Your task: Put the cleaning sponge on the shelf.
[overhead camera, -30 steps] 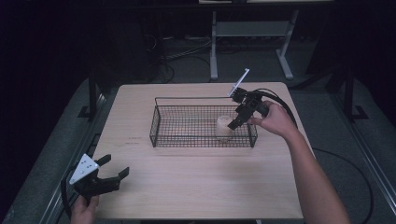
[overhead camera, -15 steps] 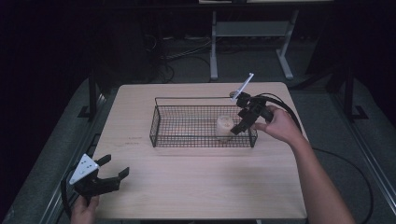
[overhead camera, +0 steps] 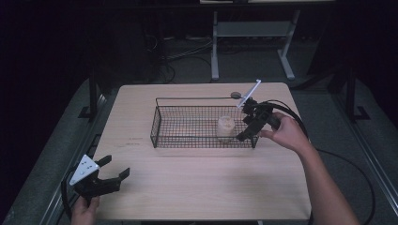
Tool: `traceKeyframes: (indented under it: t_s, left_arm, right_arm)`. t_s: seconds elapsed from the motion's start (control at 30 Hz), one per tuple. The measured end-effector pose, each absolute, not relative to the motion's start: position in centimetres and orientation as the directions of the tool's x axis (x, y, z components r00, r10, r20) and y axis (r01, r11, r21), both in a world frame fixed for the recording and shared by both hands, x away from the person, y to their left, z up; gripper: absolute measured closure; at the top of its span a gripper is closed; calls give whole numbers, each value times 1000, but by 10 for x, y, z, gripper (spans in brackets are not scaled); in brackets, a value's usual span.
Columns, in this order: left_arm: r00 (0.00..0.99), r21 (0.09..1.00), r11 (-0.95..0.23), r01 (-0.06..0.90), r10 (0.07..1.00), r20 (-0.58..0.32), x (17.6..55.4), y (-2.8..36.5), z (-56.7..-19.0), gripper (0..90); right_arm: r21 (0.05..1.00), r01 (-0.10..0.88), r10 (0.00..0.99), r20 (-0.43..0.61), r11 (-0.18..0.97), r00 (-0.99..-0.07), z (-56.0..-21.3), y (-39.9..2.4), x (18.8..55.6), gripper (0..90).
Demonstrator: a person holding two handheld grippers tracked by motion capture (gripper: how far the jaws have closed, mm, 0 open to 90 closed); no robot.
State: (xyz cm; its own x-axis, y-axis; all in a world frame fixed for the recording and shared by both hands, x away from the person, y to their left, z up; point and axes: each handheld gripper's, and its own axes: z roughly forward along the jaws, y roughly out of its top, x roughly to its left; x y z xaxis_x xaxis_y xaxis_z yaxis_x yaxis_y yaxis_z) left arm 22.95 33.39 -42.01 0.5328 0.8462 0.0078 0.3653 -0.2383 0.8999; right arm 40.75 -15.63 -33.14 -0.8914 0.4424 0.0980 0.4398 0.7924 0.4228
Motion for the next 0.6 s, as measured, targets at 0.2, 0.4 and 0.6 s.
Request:
traceKeyframes:
  t_s: [0.2, 0.4, 0.6]
  left_arm:
    - [534, 900, -240, 365, 845, 8, 230, 334, -420, 138]
    - [537, 898, -243, 366, 844, 9, 230, 333, -421, 138]
    - [539, 899, -243, 365, 843, 9, 230, 332, -420, 138]
  right_arm:
    - [420, 434, 436, 97, 797, -895, -337, -159, 399, 166]
    - [419, 437, 437, 102, 796, -894, -343, -163, 391, 166]
    - [425, 430, 431, 100, 796, -897, -345, -166, 383, 167]
